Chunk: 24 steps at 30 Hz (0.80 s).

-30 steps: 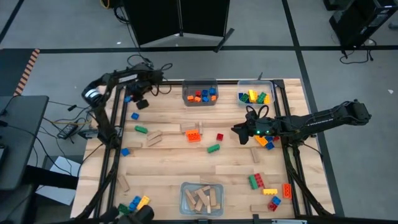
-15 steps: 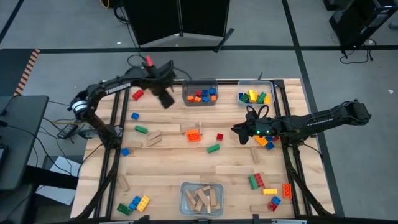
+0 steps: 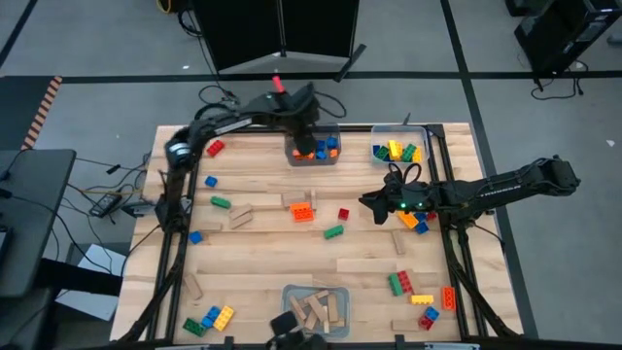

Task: Sort blocks by size
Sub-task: Put the small blue game piece into the black bin, then put the large yellow game piece into the transparent bin

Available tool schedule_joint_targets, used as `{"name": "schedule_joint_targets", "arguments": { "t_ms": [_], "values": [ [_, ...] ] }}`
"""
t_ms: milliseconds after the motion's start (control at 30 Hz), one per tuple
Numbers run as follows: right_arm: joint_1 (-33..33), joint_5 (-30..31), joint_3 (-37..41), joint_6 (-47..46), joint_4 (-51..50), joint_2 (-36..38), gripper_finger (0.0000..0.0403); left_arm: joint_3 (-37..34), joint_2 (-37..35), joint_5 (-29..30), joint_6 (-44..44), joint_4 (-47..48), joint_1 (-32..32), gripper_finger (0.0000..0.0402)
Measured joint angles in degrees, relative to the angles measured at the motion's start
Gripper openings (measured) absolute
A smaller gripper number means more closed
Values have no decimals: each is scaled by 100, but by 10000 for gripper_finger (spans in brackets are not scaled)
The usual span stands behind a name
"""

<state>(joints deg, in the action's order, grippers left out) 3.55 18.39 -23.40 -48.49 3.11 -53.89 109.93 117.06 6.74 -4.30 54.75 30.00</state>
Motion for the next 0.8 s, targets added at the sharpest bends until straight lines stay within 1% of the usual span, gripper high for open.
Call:
{"name": "schedule_joint_targets", "arguments": {
  "t_ms": [100,233,300,400,467,667,800],
  "values": [
    [0,0,0,-96,50,0,147,266,432,2,-173,169,0,116],
    [0,0,0,-296,50,0,147,306,698,68,-375,286,2,120],
    [0,0,0,-299,51,0,147,306,729,196,-408,279,4,123],
    [0,53,0,-299,72,0,147,312,719,621,-414,169,3,130],
    [0,141,0,-300,72,0,147,315,692,782,-480,211,25,138],
    [-71,177,0,-301,70,0,147,315,668,828,-804,359,85,168],
    [-126,323,0,-301,72,0,147,315,668,828,-987,337,62,181]
  ]
}}
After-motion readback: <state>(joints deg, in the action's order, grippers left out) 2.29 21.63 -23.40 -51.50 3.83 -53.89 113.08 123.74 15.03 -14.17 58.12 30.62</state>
